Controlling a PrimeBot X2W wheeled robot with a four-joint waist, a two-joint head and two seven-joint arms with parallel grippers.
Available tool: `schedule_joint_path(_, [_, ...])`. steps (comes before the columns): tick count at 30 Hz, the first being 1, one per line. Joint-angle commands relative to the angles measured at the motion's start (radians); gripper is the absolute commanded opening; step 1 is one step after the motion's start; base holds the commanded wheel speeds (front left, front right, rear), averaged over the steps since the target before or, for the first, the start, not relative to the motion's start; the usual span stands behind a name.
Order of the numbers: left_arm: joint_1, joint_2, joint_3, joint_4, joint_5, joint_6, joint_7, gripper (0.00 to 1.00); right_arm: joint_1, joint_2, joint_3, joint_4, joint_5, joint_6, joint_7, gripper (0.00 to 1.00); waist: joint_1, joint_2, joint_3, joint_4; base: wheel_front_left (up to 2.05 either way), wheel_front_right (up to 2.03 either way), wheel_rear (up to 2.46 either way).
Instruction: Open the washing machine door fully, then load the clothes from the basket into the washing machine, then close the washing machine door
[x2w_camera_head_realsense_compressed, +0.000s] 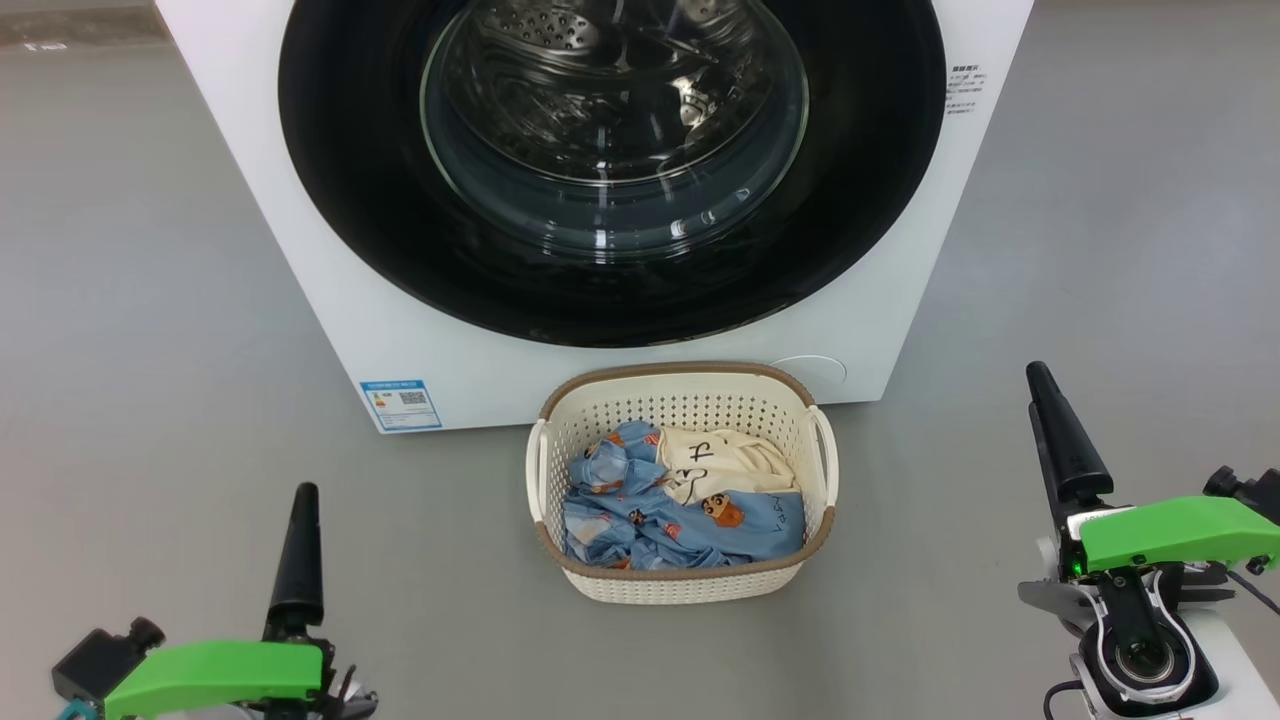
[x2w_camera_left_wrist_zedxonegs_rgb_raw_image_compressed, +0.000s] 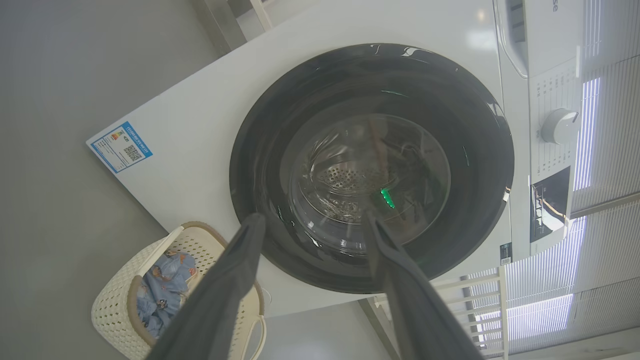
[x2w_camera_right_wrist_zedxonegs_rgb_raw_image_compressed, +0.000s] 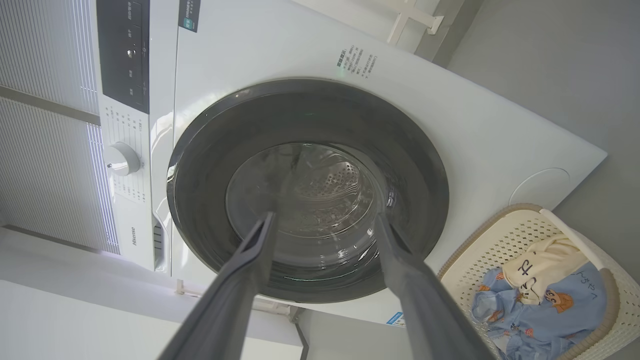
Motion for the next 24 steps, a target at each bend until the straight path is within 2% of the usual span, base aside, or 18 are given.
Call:
schedule_joint_path(1, [-0.057, 0.013, 0.012, -0.021, 0.029, -0.004, -0.013, 1.0, -0.048, -0.018, 0.011, -0.028, -0.025, 0.003, -0.011, 1.0, -0.0001, 0.0, 0.001, 0.0, 0.0, 0.0, 0.0])
schedule_joint_path(24, [-0.106, -0.007, 0.021, 0.023, 0.447, 0.004, -0.084, 1.0, -0.107, -0.055, 0.079, 0.03, -0.43, 0.004, -0.082, 1.0, -0.0001, 0.0, 0.018, 0.004, 0.0, 0.0, 0.0])
